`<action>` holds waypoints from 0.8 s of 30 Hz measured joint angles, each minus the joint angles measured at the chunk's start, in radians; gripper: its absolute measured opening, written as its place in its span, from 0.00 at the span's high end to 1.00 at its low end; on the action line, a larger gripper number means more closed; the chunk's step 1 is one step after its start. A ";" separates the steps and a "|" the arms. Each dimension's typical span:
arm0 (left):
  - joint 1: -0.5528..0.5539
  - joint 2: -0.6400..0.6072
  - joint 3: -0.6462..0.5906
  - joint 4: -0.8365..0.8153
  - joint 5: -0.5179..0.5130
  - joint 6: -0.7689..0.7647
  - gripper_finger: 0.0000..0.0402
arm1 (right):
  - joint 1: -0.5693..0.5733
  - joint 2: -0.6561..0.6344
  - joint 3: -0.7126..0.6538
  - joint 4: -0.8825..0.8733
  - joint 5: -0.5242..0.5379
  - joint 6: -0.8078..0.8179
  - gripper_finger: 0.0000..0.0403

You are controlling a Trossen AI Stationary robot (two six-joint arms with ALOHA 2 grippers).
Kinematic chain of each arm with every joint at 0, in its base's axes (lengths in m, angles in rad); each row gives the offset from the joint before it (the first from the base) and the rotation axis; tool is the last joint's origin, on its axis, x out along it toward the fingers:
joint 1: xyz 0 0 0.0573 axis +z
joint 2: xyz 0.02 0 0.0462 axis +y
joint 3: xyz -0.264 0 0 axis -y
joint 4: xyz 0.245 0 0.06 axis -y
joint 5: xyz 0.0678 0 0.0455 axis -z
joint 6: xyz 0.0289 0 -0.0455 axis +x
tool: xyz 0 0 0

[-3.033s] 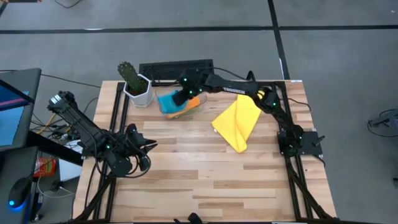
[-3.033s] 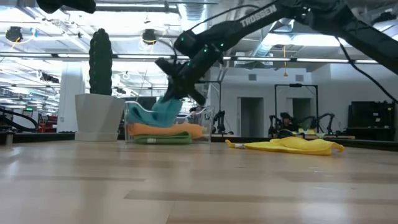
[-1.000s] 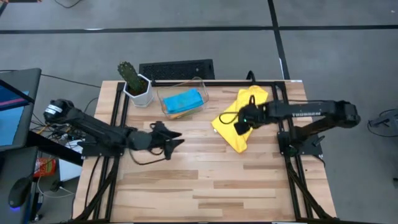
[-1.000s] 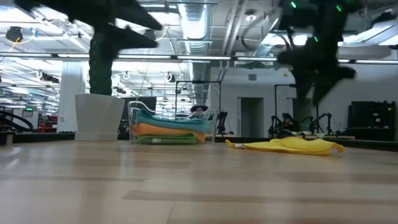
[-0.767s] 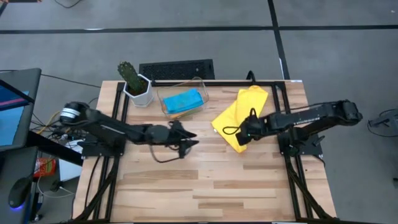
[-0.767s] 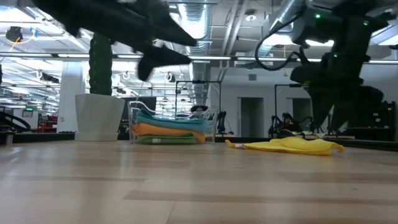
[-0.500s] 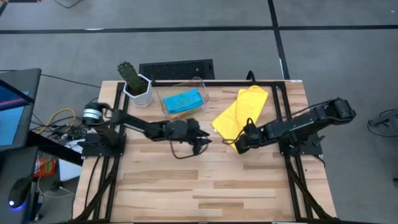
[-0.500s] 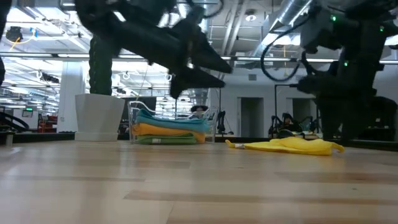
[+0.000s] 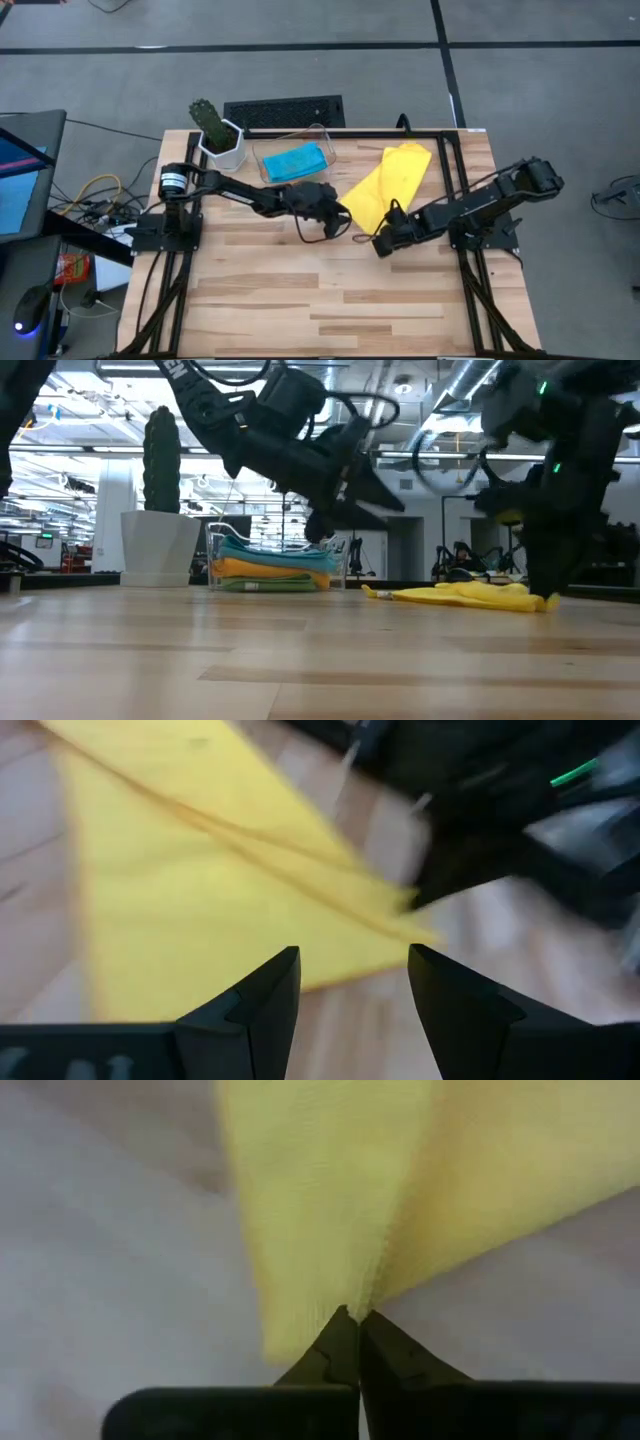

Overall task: Fold microfiber towels
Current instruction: Fold the yellow microfiber cloth

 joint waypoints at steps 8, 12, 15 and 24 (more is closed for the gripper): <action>-0.018 0.000 0.000 -0.095 -0.052 0.262 0.55 | 0.131 -0.131 0.028 0.030 -0.011 0.105 0.97; -0.062 0.000 0.000 -0.111 -0.045 0.474 0.55 | 0.212 -0.141 0.028 0.020 0.002 0.190 0.96; -0.089 0.000 0.000 -0.119 -0.045 0.586 0.53 | 0.275 -0.134 0.028 0.024 -0.001 0.250 0.94; -0.117 0.113 0.033 -0.124 -0.041 0.644 0.45 | 0.424 -0.095 0.027 0.061 0.014 0.407 0.96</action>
